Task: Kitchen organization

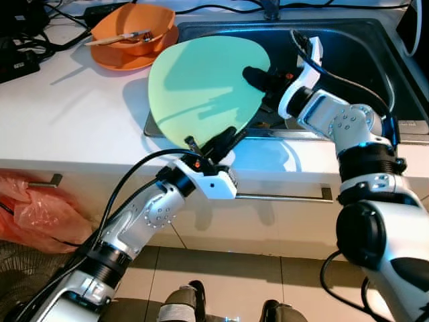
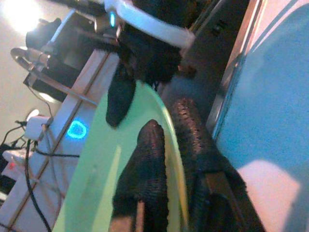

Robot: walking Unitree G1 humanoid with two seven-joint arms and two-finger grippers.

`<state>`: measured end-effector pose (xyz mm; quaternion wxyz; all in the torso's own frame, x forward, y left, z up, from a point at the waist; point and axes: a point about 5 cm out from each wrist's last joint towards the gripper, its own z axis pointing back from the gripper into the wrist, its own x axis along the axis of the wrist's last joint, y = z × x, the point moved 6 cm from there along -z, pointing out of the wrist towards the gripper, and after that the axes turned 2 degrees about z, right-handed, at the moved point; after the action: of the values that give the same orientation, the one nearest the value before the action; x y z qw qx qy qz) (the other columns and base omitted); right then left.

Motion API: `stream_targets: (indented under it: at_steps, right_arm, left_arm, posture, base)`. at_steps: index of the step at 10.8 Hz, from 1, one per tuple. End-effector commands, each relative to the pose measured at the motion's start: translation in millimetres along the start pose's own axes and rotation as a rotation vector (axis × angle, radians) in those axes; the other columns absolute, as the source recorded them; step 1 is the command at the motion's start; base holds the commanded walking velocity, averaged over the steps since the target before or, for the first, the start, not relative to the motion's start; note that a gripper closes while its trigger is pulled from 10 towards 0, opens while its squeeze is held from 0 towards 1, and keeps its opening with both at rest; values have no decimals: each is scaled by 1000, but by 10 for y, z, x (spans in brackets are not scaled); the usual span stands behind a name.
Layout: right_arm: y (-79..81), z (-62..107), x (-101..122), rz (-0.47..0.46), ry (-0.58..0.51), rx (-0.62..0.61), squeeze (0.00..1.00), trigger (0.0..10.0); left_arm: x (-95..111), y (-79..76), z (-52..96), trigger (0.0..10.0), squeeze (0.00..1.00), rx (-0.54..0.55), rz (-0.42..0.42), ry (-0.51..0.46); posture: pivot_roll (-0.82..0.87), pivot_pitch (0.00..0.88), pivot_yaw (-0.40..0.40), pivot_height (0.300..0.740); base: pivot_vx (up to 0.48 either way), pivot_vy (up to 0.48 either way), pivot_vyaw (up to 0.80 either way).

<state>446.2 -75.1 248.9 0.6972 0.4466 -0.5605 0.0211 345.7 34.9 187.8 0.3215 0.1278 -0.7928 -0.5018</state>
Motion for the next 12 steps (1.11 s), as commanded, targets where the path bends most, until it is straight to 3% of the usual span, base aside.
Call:
stream_targets:
  at_steps: [1, 4, 7, 12]
  right_arm:
    - [-94, 8, -244, 3, 78, -34, 0, 0]
    - [-198, 62, -311, -16, 73, -66, 0, 0]
    - [-354, 88, -168, -16, -31, -168, 0, 0]
    - [-712, 268, 90, -39, -267, -383, 0, 0]
  left_arm:
    - [78, 198, -76, 10000, 1000, 70, -4, -45]
    - [173, 174, -95, 10000, 1000, 58, 34, -91]
    - [309, 371, -162, 10000, 1000, 141, 154, -138]
    - [116, 360, -158, 10000, 1000, 154, 293, -42]
  posture:
    - [99, 177, 73, 740]
    - [95, 172, 76, 740]
    - [95, 171, 75, 740]
    - [104, 173, 74, 740]
  base:
    - [0, 0, 0]
    - [0, 0, 0]
    - [0, 0, 0]
    - [0, 0, 0]
